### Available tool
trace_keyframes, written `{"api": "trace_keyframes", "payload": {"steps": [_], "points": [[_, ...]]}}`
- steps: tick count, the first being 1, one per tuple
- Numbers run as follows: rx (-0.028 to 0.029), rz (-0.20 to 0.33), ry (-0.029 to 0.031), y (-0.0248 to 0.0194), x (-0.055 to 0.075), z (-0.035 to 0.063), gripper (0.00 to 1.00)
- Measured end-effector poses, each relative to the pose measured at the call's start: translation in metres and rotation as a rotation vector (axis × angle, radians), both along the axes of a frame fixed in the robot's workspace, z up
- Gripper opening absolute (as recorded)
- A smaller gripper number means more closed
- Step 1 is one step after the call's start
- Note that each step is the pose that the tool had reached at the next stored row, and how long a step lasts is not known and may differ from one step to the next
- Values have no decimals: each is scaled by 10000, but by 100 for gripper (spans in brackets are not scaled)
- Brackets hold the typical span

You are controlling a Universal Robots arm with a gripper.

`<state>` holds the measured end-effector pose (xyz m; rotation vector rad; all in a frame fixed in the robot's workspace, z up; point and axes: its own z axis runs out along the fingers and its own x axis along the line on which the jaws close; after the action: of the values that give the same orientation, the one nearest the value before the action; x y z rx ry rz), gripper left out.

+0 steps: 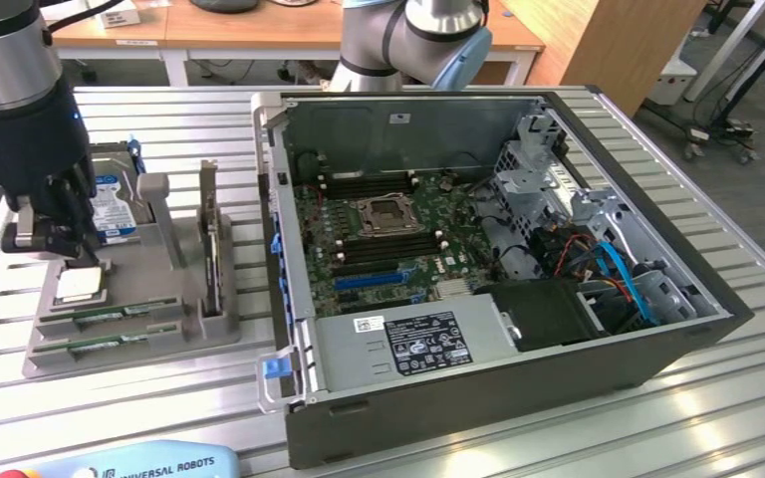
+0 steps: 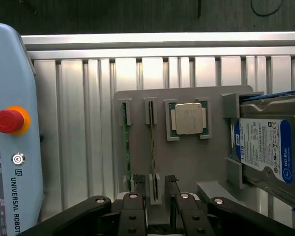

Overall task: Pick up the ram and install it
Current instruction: 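Pick up the ram and move it above insertion slot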

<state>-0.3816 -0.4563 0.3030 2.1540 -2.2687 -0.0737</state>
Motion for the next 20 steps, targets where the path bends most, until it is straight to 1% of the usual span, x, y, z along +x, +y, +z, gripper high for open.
{"api": "trace_keyframes", "payload": {"steps": [10,20], "points": [[0,0,-1,0,0,-80,30],[2,0,-3,0,0,-86,30]]}}
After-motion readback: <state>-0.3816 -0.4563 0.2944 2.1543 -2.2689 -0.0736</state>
